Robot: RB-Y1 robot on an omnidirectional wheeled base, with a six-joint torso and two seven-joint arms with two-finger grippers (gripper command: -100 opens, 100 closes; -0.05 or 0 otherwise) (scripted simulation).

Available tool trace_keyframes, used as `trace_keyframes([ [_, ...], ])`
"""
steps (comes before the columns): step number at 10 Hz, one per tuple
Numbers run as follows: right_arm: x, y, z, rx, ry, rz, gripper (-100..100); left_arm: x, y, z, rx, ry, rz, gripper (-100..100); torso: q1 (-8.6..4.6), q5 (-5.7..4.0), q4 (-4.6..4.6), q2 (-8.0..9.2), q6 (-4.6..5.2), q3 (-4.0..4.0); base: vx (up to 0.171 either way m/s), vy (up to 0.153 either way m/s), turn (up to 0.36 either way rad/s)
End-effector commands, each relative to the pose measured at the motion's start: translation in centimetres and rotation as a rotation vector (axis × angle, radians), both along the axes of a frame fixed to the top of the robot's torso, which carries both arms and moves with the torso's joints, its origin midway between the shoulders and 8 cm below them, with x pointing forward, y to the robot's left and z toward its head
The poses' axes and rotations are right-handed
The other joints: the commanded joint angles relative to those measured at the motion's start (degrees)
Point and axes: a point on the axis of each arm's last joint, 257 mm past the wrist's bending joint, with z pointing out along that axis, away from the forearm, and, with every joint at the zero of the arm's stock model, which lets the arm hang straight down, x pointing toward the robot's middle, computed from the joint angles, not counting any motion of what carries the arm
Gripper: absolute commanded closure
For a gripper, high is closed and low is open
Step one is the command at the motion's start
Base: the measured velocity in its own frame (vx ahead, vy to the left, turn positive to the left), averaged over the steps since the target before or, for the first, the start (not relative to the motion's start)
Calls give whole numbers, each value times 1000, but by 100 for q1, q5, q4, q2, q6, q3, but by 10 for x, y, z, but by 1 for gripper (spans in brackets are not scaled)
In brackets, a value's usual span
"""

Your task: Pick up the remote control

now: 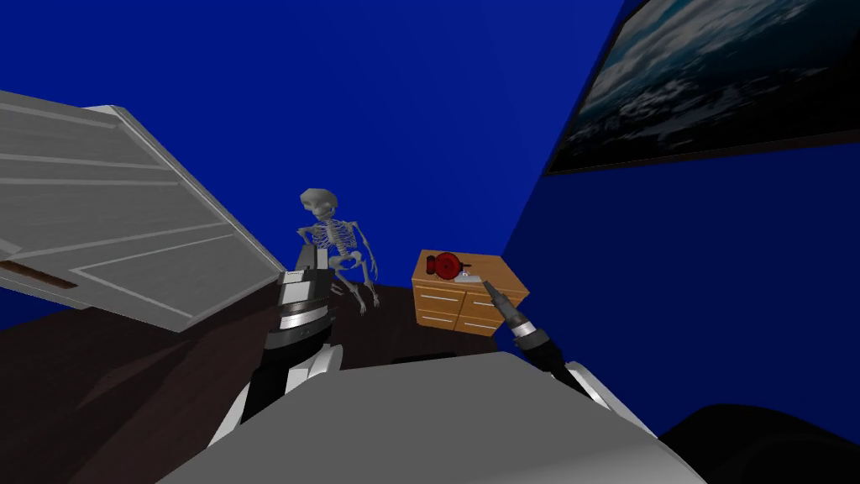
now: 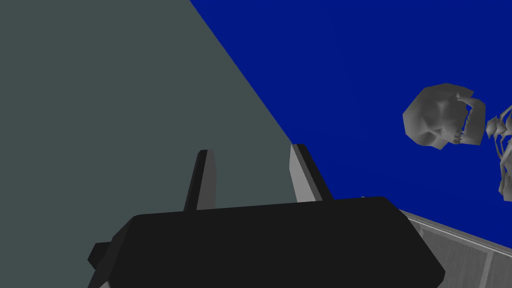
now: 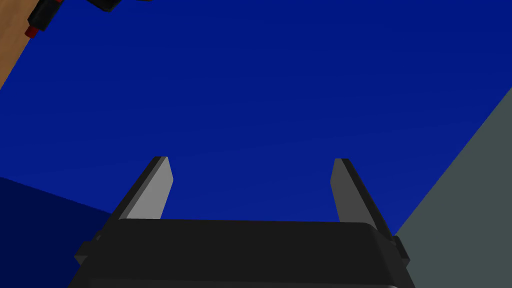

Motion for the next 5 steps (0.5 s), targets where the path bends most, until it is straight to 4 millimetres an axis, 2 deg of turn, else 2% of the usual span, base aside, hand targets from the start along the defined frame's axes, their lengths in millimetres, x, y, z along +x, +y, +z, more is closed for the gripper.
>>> trace_keyframes([
  [1, -5, -10, -22, -53, 46, 2, -100, 0, 0, 0, 0, 0, 0, 0, 0, 0, 0, 0, 0, 0, -57, 33, 117],
  [2, -5, -12, -25, -54, 52, -1, -100, 0, 0, 0, 0, 0, 0, 0, -2, -1, -1, -4, 6, -2, -21, 21, -41],
  [3, -14, -19, -47, -131, 99, 12, -100, 0, 0, 0, 0, 0, 0, 0, -5, -2, -3, -14, 6, -8, -28, 36, 249],
  [4, -16, -22, -53, -132, 112, 6, -100, 0, 0, 0, 0, 0, 0, 0, -1, -1, -3, -15, 1, -9, -24, 28, 149],
  [5, -26, -28, -73, -211, 155, 25, -100, 0, 0, 0, 0, 0, 0, 0, -4, -1, -4, -18, 5, -10, -30, 46, 250],
])
